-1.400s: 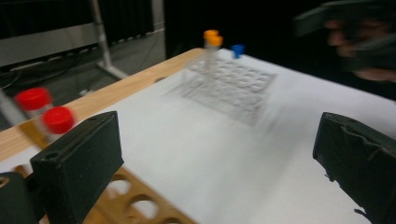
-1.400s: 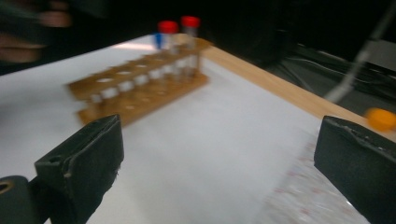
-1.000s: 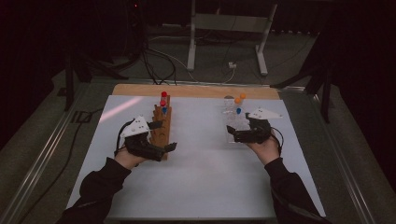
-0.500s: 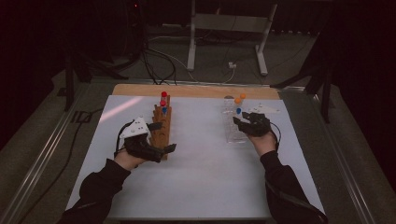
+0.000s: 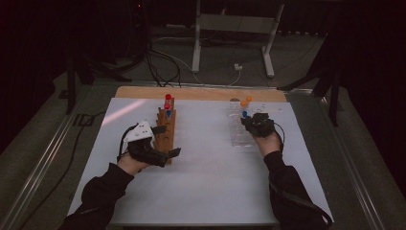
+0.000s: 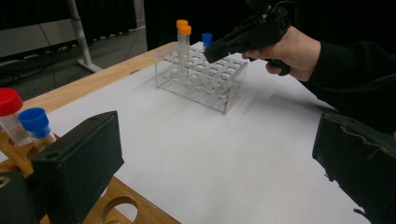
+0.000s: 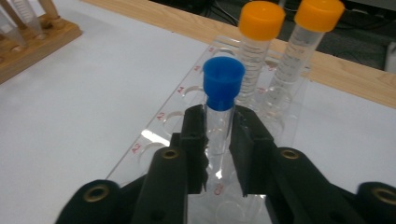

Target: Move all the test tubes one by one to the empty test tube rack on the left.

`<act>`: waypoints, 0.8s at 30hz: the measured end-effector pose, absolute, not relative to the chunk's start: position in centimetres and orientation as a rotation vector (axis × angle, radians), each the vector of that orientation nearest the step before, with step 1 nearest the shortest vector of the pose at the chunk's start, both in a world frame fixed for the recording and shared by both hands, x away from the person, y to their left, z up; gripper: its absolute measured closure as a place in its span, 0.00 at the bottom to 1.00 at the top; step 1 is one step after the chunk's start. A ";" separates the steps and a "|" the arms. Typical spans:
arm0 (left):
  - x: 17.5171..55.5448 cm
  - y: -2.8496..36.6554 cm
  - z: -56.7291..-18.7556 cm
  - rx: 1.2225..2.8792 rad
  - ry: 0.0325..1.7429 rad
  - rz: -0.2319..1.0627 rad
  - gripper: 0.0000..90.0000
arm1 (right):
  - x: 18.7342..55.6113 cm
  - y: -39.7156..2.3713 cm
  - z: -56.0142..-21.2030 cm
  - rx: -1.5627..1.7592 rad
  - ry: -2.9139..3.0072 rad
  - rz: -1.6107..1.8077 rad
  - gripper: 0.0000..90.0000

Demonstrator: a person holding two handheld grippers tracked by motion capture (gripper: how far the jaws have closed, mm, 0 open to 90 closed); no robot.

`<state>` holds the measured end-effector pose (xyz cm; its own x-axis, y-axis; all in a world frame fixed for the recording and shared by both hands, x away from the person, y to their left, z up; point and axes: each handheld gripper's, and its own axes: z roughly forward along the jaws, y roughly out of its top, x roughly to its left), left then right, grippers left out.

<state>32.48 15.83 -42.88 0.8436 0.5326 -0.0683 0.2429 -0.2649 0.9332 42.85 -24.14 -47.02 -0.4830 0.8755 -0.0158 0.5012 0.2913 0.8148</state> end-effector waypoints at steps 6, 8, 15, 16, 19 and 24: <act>32.5 15.9 -42.9 1.856 0.586 0.310 0.03 | 42.8 -24.1 -46.8 1.219 2.096 1.078 0.86; 32.5 15.9 -42.9 1.856 0.586 0.307 0.03 | 42.7 -24.2 -46.5 1.211 2.089 1.089 0.86; 32.6 15.8 -42.8 1.857 0.585 0.300 0.03 | 42.3 -24.4 -44.7 1.170 2.068 1.104 0.86; 32.6 15.8 -42.7 1.857 0.584 0.297 0.03 | 42.3 -24.4 -44.4 1.168 2.065 1.109 0.86; 32.6 15.7 -42.7 1.859 0.579 0.294 0.03 | 42.0 -24.4 -43.7 1.147 2.058 1.121 0.86; 32.6 15.5 -42.4 1.860 0.569 0.290 0.03 | 41.3 -24.3 -42.3 1.105 2.046 1.132 0.86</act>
